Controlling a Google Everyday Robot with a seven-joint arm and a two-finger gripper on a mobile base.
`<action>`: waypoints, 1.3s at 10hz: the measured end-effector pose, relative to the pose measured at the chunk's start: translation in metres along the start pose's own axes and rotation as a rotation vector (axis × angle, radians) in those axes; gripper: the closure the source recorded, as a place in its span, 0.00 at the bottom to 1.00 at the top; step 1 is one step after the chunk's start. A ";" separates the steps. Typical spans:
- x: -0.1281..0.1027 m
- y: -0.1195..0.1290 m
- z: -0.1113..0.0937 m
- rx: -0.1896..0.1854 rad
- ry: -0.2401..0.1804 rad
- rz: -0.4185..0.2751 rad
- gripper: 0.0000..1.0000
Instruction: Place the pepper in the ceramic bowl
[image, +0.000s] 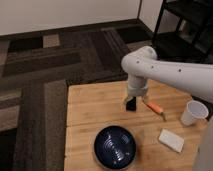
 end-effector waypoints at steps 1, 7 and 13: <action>-0.001 -0.004 0.001 0.011 0.008 -0.079 0.35; -0.003 -0.016 0.003 0.096 0.113 -0.673 0.35; -0.003 -0.017 0.003 0.101 0.116 -0.680 0.35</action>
